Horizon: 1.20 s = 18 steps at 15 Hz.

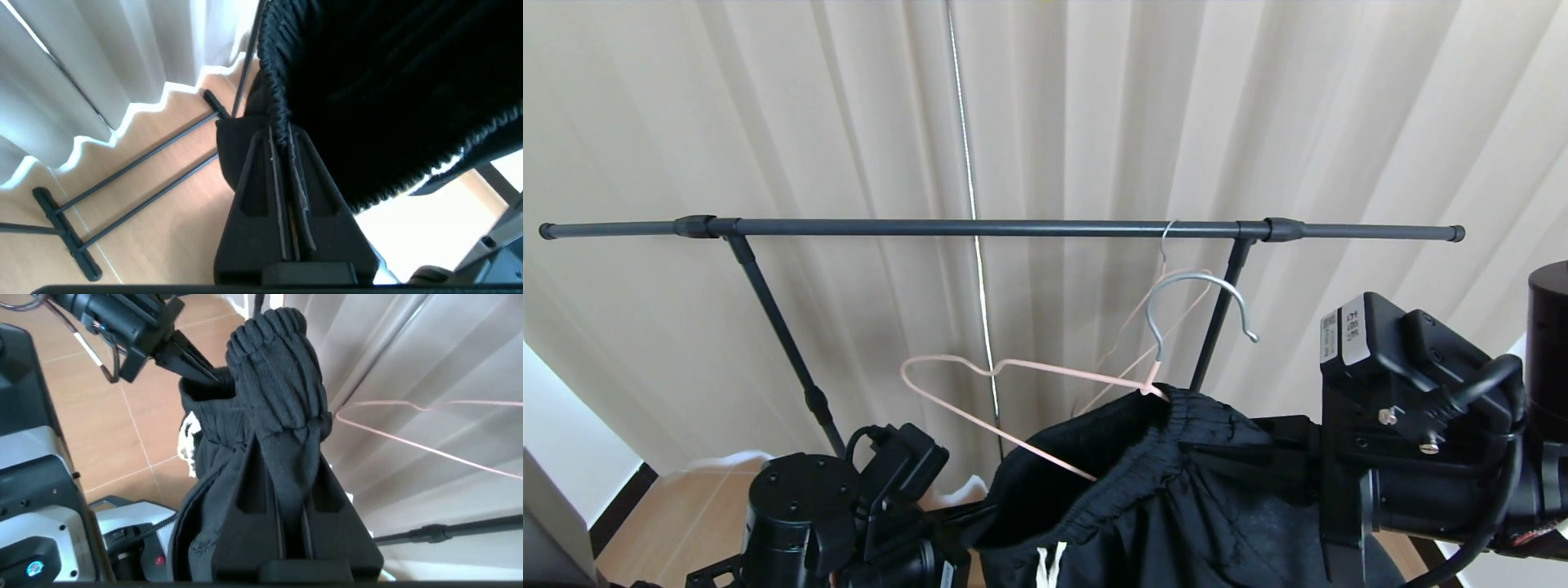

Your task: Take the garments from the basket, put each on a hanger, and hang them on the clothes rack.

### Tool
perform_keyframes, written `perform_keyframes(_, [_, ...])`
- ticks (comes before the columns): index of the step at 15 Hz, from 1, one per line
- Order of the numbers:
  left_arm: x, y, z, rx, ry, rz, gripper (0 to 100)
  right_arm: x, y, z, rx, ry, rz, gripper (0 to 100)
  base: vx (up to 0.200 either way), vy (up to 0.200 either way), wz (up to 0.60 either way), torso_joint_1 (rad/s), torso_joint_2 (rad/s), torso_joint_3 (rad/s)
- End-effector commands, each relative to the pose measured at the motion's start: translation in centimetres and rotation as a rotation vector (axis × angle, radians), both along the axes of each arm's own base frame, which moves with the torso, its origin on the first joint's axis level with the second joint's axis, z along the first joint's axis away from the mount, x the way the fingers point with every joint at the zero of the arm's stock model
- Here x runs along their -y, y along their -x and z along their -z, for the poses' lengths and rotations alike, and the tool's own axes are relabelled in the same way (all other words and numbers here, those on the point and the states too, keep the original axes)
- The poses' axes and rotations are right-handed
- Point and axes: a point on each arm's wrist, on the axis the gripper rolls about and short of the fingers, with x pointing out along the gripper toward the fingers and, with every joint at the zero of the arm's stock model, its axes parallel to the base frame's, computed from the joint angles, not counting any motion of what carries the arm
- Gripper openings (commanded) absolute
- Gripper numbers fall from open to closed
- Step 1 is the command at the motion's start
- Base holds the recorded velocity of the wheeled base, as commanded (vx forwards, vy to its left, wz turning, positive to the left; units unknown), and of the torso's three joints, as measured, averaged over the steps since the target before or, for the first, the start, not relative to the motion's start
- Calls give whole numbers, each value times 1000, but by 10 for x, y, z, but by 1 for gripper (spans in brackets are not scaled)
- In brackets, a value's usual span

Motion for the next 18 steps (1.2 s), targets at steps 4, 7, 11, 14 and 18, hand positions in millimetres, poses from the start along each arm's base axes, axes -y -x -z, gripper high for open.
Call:
perform_keyframes(4, [-3,-8,-7,45,37,-39,0,0,-1,10,-25,34,2,0,0,0,0,0,0,0])
perform_keyframes(7, [-8,-14,-12,82,69,-68,0,0,0,14,-11,65,-14,0,0,0,0,0,0,0])
perform_keyframes(11, [-15,-20,-14,102,80,-105,0,4,-1,20,4,100,-21,0,0,0,0,0,0,0])
perform_keyframes(14, [-21,-27,-17,116,86,-142,0,11,-5,28,41,166,-24,0,0,0,0,0,0,0])
perform_keyframes(18, [-26,-30,-18,122,88,-164,0,18,-8,37,68,230,-31,0,0,0,0,0,0,0])
